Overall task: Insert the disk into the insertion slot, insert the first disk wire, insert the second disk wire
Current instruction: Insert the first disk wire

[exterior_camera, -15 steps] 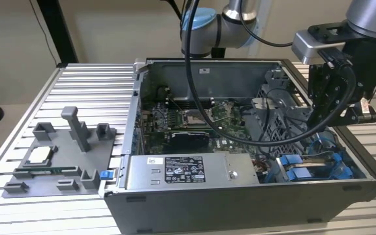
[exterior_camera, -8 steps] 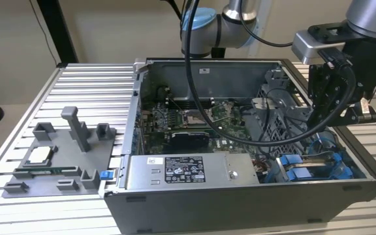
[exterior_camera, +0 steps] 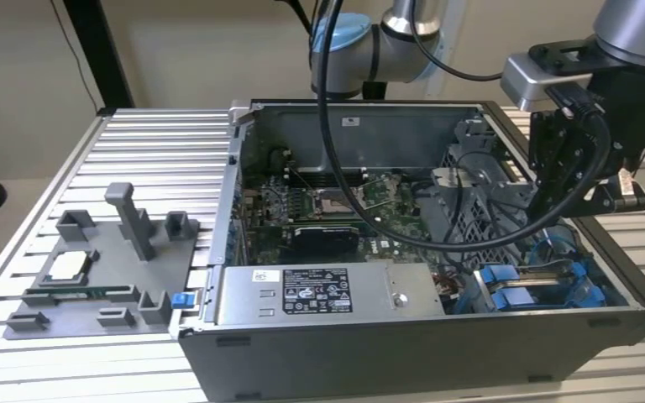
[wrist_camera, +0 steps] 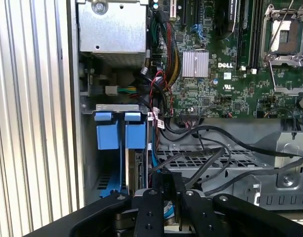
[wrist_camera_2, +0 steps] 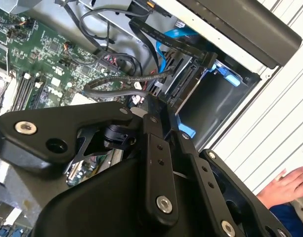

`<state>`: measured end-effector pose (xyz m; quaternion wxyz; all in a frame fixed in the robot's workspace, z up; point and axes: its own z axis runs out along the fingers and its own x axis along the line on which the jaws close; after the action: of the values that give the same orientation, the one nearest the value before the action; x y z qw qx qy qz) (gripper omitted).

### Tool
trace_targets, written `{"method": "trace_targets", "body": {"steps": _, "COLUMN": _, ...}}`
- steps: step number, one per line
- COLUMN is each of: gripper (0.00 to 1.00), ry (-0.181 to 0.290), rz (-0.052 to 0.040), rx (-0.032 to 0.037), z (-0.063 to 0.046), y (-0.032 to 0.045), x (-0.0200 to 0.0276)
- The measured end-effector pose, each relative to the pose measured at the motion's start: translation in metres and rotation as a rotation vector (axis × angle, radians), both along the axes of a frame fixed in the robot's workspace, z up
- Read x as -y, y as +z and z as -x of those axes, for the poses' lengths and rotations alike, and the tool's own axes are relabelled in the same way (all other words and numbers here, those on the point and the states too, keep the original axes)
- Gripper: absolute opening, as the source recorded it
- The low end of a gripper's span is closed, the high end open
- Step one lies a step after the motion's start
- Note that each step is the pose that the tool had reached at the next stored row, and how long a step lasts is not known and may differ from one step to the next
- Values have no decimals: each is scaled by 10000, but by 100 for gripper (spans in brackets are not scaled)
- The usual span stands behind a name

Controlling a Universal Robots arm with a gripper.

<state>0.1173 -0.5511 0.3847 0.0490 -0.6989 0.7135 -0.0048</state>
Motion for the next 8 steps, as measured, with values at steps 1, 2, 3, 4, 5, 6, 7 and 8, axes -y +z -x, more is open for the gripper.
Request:
{"method": "trace_targets", "body": {"steps": 1, "gripper": 0, "ry": -1, "rz": 0, "rx": 0, "z": -8, "y": -4, "x": 0}}
{"method": "trace_targets", "body": {"steps": 2, "gripper": 0, "ry": 0, "rz": 1, "rx": 0, "z": -18, "y": -7, "x": 0}}
{"method": "trace_targets", "body": {"steps": 3, "gripper": 0, "ry": 0, "rz": 2, "rx": -1, "z": -30, "y": -11, "x": 0}}
{"method": "trace_targets", "body": {"steps": 4, "gripper": 0, "ry": 0, "rz": 1, "rx": -2, "z": -46, "y": -15, "x": 0}}
{"method": "trace_targets", "body": {"steps": 5, "gripper": 0, "ry": 0, "rz": 0, "rx": -4, "z": -62, "y": -19, "x": 0}}
{"method": "trace_targets", "body": {"steps": 6, "gripper": 0, "ry": 0, "rz": 0, "rx": -7, "z": -77, "y": -24, "x": 0}}
{"method": "trace_targets", "body": {"steps": 7, "gripper": 0, "ry": 1, "rz": 2, "rx": -13, "z": -92, "y": -27, "x": 1}}
{"method": "trace_targets", "body": {"steps": 8, "gripper": 0, "ry": 1, "rz": 2, "rx": -24, "z": -105, "y": -30, "x": 5}}
